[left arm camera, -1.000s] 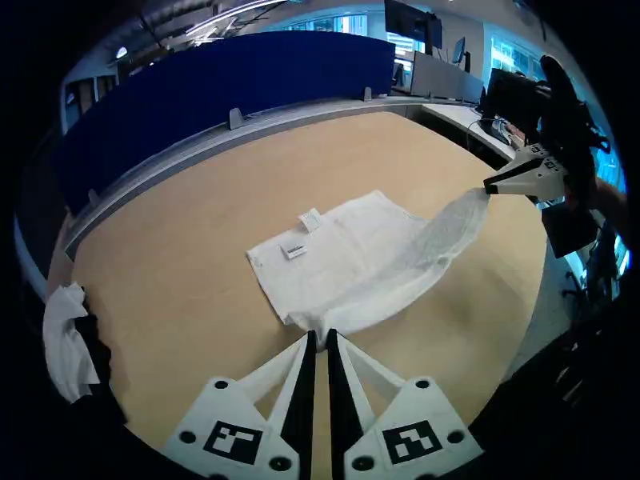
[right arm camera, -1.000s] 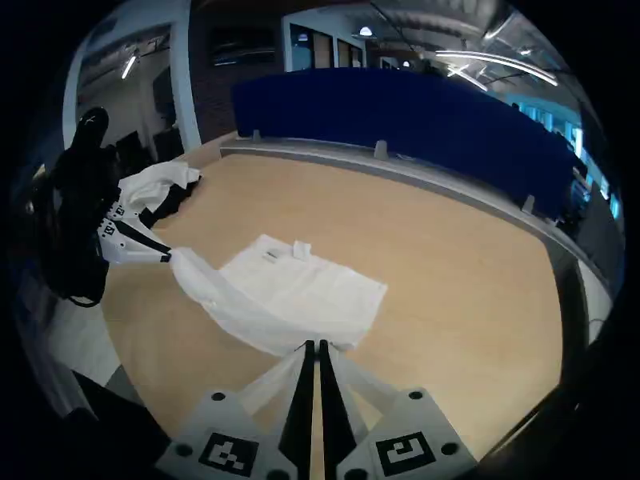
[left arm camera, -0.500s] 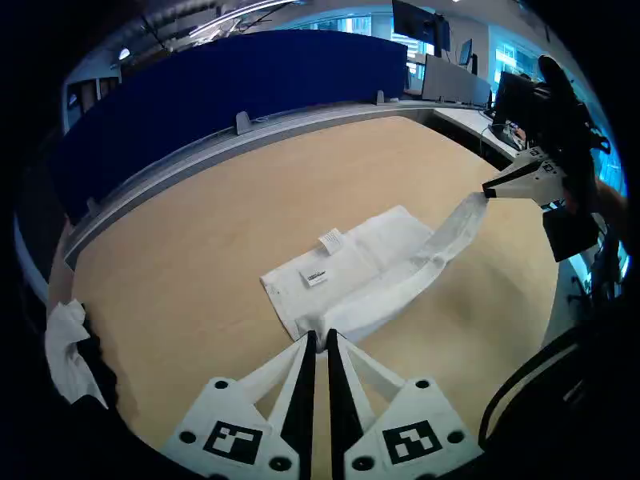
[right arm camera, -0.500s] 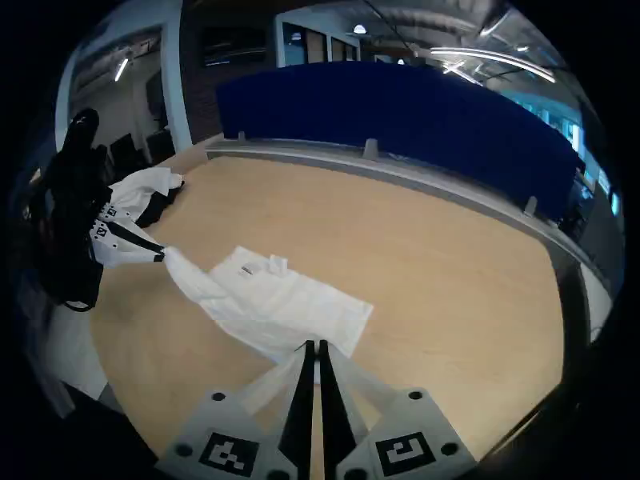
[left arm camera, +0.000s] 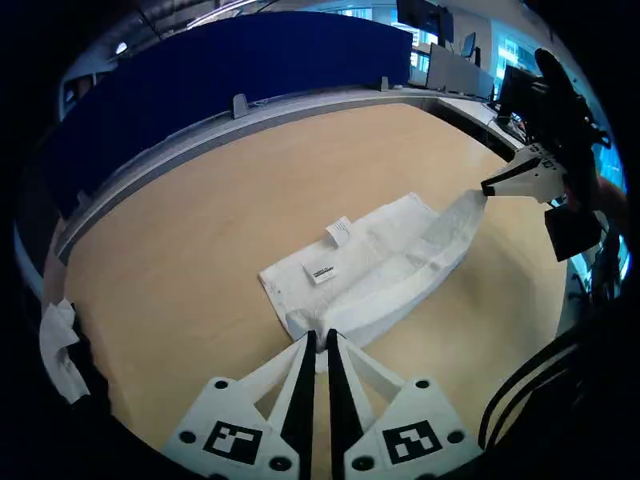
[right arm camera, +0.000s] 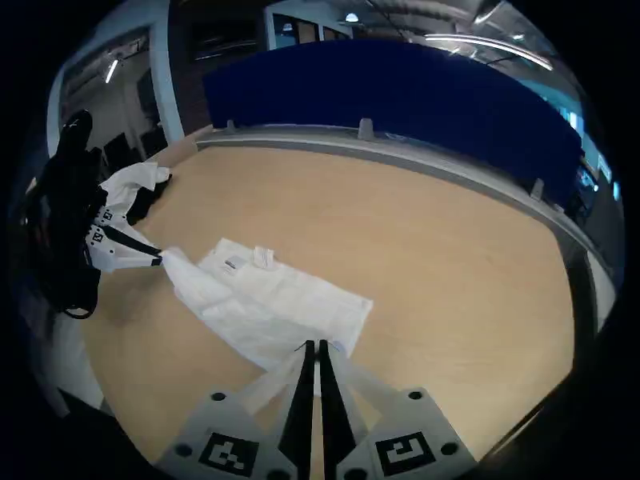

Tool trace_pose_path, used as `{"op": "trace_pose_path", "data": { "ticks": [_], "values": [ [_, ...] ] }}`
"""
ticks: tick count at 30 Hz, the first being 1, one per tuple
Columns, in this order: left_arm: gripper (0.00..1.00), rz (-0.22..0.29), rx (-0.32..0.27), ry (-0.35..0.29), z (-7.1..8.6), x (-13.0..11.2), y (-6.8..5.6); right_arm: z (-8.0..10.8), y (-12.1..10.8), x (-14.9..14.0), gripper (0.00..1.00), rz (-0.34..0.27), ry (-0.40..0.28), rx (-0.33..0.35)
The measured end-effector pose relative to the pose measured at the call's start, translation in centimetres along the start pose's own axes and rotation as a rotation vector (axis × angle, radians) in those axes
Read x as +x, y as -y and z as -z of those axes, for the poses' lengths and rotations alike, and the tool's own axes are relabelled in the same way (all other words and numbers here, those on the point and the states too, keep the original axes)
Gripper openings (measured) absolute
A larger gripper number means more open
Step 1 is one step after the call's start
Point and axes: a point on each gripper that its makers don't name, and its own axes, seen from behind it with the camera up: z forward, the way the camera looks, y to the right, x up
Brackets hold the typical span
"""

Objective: Fold towel

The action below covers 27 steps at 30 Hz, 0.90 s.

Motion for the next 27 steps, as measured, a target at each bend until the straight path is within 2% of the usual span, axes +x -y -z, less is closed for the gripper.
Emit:
{"op": "trace_pose_path", "data": {
  "ticks": [9, 20, 27],
  "values": [
    [0.1, -0.001, 0.001, 0.011, -2.2, -0.2, 0.6, -2.3, -1.2, -0.9, 0.04, -0.034, 0.025, -0.009],
    [0.12, 0.005, 0.036, 0.043, -5.0, -0.8, 1.9, -4.8, -2.2, -1.6, 0.04, -0.062, 0.04, -0.035],
    [0.15, 0.023, 0.053, 0.038, -6.0, -0.8, 2.4, -5.7, -2.6, -1.8, 0.04, -0.073, 0.037, -0.059]
  ]
}}
